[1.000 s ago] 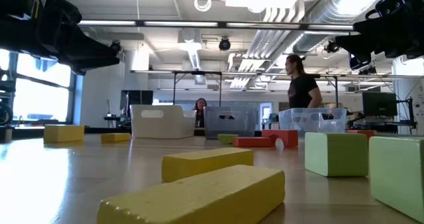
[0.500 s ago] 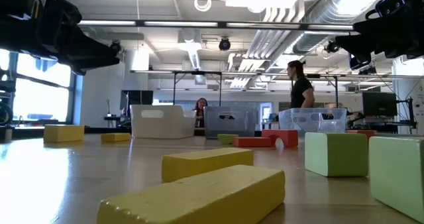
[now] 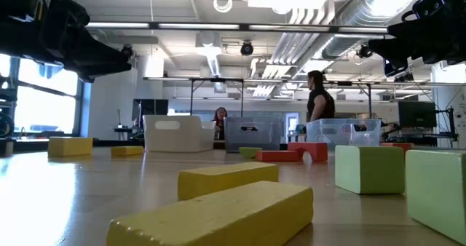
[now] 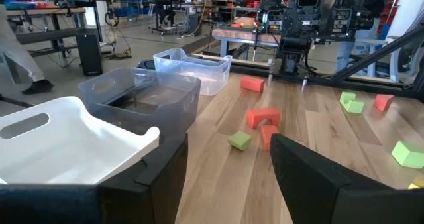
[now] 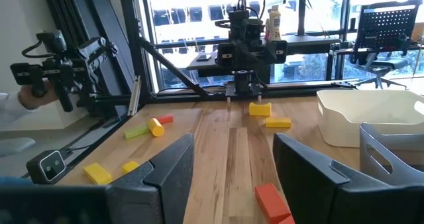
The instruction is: Sort & place blocks by color
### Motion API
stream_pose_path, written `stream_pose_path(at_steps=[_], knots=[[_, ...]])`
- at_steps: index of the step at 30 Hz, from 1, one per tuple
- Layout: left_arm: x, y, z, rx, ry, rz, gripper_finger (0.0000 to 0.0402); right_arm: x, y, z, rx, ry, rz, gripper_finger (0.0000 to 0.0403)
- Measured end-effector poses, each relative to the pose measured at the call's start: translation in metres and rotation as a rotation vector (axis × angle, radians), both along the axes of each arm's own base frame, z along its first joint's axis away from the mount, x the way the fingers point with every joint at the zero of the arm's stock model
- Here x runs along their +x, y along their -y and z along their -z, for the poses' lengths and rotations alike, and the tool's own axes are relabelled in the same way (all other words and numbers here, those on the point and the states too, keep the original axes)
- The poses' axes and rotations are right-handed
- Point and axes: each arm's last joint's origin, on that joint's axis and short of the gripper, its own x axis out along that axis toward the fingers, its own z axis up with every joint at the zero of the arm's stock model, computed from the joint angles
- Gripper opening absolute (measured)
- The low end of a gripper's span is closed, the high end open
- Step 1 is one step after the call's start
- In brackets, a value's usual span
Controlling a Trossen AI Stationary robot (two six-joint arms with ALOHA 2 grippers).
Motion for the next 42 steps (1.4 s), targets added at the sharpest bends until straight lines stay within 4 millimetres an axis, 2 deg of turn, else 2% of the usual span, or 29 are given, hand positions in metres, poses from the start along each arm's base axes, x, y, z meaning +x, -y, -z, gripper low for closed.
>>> stream_pose_path(at_steps=[22, 29, 42], knots=[[0.0, 0.0, 0.0, 0.001, 0.0, -0.005, 0.0202, 0.0, 0.0, -0.001, 0.054, 0.007, 0.009, 0.0192], [0.0, 0.0, 0.0, -0.002, 0.002, -0.006, 0.0202, -0.002, 0.0, -0.016, 0.127, 0.151, -0.001, 0.0192], [0.0, 0.0, 0.0, -0.058, 0.029, -0.013, 0.0202, -0.008, 0.002, -0.036, 0.101, 0.374, 0.063, 0.0192]])
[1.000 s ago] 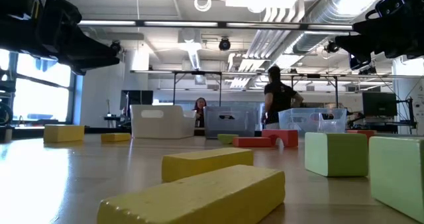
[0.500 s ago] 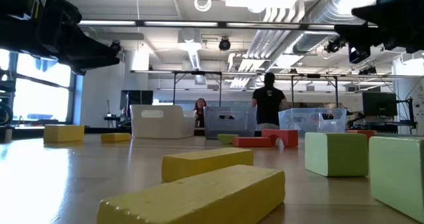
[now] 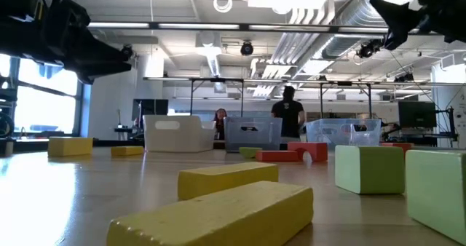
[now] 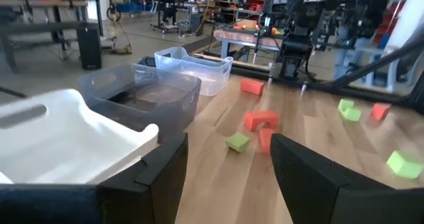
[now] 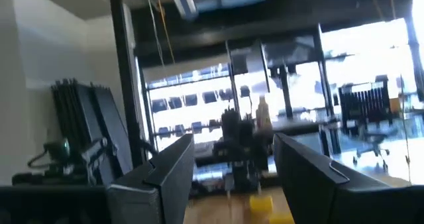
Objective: Sort & place blocks by color
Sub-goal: Put the orange block into the transparent bin
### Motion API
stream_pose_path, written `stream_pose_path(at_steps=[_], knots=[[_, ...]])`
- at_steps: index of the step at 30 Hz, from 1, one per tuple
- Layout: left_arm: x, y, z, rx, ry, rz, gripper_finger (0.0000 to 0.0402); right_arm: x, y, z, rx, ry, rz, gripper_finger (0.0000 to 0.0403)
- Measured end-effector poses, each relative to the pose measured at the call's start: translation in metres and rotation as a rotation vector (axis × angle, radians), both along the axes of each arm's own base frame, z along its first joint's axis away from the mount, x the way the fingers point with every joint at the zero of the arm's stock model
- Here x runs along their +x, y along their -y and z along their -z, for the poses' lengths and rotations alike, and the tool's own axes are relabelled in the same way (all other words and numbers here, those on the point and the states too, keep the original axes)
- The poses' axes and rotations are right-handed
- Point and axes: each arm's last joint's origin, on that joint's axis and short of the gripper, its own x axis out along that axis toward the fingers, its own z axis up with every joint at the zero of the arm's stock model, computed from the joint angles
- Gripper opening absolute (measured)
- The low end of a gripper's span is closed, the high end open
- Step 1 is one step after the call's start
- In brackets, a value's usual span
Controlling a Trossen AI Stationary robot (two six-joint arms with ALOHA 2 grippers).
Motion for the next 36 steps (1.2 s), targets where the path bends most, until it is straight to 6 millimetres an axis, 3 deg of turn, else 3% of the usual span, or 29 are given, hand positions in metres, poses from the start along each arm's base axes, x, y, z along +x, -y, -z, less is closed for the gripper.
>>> stream_pose_path(at_steps=[10, 20, 27, 36], knots=[[0.0, 0.0, 0.0, -0.064, 0.029, 0.0, 0.0202, -0.014, 0.002, -0.024, -0.072, 0.282, 0.123, 0.0192], [0.0, 0.0, 0.0, -0.085, 0.037, -0.002, 0.0202, -0.022, 0.006, -0.055, 0.008, 0.284, 0.238, 0.0192], [0.0, 0.0, 0.0, -0.078, 0.033, -0.001, 0.0202, -0.007, 0.007, -0.074, 0.023, 0.132, 0.28, 0.0192], [0.0, 0.0, 0.002, -0.087, 0.014, -0.003, 0.0202, 0.027, 0.011, -0.08, 0.142, -0.259, 0.35, 0.0193]])
